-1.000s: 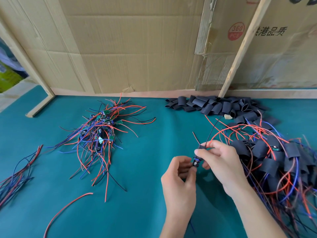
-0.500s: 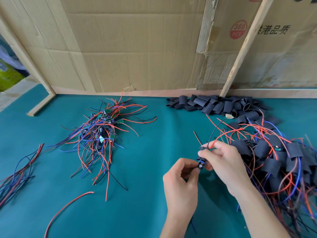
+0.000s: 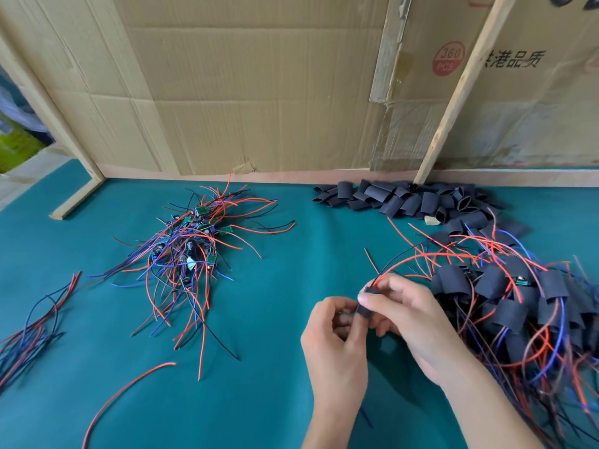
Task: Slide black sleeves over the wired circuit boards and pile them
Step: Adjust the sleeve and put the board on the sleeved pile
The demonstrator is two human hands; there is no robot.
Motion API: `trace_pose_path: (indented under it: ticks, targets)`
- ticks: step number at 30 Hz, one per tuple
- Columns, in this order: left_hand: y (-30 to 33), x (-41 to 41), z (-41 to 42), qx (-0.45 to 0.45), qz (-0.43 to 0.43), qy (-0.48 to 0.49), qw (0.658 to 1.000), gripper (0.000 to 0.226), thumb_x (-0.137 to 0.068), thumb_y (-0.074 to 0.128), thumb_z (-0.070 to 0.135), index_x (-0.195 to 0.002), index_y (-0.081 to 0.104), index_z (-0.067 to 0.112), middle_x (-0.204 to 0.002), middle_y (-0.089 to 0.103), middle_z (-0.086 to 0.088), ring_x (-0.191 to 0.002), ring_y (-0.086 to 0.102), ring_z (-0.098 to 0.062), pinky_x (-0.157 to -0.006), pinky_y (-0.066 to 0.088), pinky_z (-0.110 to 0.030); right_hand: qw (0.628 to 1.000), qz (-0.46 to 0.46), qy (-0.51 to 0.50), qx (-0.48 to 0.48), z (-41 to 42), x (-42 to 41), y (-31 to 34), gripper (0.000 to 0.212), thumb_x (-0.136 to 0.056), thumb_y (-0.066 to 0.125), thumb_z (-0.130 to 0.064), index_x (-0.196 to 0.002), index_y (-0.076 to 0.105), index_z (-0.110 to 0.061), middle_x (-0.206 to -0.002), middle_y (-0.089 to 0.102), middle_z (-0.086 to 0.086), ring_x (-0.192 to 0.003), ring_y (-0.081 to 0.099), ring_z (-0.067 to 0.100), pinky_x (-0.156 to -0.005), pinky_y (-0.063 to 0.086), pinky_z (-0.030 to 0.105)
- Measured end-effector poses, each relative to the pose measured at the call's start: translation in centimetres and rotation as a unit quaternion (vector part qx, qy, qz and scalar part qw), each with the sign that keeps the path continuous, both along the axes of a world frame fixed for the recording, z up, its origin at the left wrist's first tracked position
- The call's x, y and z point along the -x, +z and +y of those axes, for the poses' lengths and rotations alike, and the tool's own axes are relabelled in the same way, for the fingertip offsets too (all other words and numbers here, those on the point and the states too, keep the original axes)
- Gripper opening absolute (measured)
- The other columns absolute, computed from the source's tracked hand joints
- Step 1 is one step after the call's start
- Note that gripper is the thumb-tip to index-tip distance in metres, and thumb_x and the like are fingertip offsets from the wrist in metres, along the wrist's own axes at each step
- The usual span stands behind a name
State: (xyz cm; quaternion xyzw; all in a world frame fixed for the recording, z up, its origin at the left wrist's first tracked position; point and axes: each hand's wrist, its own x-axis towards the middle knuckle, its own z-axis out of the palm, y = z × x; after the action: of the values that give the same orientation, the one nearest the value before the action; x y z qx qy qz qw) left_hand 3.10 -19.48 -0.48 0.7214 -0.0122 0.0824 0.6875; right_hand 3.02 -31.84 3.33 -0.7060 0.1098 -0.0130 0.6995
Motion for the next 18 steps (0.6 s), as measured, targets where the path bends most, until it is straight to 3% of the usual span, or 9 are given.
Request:
trace_pose_path:
  ticks: [3, 6, 10, 13, 14, 16, 18]
  targets:
    - [0.2, 0.1, 0.0, 0.014, 0.004, -0.026, 1.0, 0.02, -0.091, 0.075, 0.023, -0.074, 0.064, 0.024, -0.067, 0.066, 0.008, -0.059, 0.058, -0.008, -0.059, 0.047, -0.021, 0.998, -0.009, -0.005, -0.056, 0.2, 0.2, 0.5, 0.026, -0.071, 0.089, -0.031, -0.082, 0.076, -0.012, -0.078, 0.066, 0.009, -0.065, 0.057, 0.018, -0.058, 0.043, 0.027]
    - [0.4, 0.4, 0.4, 0.023, 0.0, -0.075, 0.997, 0.04, -0.091, 0.062, 0.05, -0.068, 0.063, 0.016, -0.065, 0.063, -0.002, -0.062, 0.056, -0.02, -0.06, 0.047, -0.036, 0.996, -0.047, -0.077, -0.021, -0.4, 0.7, 1.9, 0.039, -0.067, 0.083, -0.037, -0.084, 0.077, -0.002, -0.07, 0.064, 0.006, -0.06, 0.051, 0.015, -0.052, 0.042, 0.022]
    - [0.4, 0.5, 0.5, 0.053, 0.014, -0.08, 0.995, 0.043, -0.101, 0.055, 0.037, -0.066, 0.065, 0.015, -0.065, 0.064, -0.007, -0.062, 0.057, -0.01, -0.06, 0.045, -0.033, 0.971, -0.092, -0.165, 0.145, -4.2, 2.6, 7.0, 0.043, -0.066, 0.083, -0.055, -0.085, 0.079, -0.017, -0.063, 0.067, -0.005, -0.047, 0.052, 0.004, -0.044, 0.041, 0.013]
    - [-0.1, 0.4, 0.3, 0.034, 0.024, -0.073, 0.996, 0.041, -0.105, 0.056, 0.024, -0.066, 0.063, 0.014, -0.065, 0.063, -0.006, -0.061, 0.054, -0.013, -0.061, 0.047, -0.042, 0.932, -0.006, -0.19, 0.308, -9.6, 4.1, 10.7, 0.039, -0.067, 0.08, -0.071, -0.085, 0.077, -0.037, -0.05, 0.064, -0.003, -0.039, 0.052, 0.01, -0.041, 0.038, 0.013]
    - [0.0, 0.4, 0.3, 0.033, 0.023, -0.074, 0.996, 0.041, -0.105, 0.056, 0.025, -0.065, 0.062, 0.015, -0.065, 0.062, -0.006, -0.061, 0.053, -0.014, -0.061, 0.047, -0.043, 0.92, 0.018, -0.192, 0.341, -11.3, 4.7, 11.4, 0.033, -0.07, 0.081, -0.067, -0.083, 0.077, -0.037, -0.048, 0.064, 0.001, -0.04, 0.055, 0.016, -0.037, 0.039, 0.015]
    - [0.2, 0.3, 0.3, 0.036, 0.016, -0.075, 0.996, 0.041, -0.101, 0.055, 0.032, -0.065, 0.06, 0.015, -0.063, 0.06, -0.004, -0.06, 0.051, -0.013, -0.06, 0.047, -0.042, 0.891, 0.022, -0.186, 0.414, -14.2, 5.3, 12.2, 0.015, -0.082, 0.081, -0.04, -0.078, 0.076, -0.027, -0.053, 0.067, 0.006, -0.047, 0.065, 0.027, -0.038, 0.044, 0.015]
    - [0.3, 0.2, 0.2, 0.037, 0.009, -0.072, 0.997, 0.041, -0.097, 0.052, 0.039, -0.064, 0.059, 0.016, -0.06, 0.058, 0.0, -0.058, 0.05, -0.011, -0.058, 0.044, -0.039, 0.868, -0.003, -0.19, 0.46, -12.9, 4.6, 12.8, 0.019, -0.093, 0.074, -0.025, -0.076, 0.075, -0.033, -0.067, 0.071, 0.015, -0.049, 0.065, 0.014, -0.048, 0.048, 0.015]
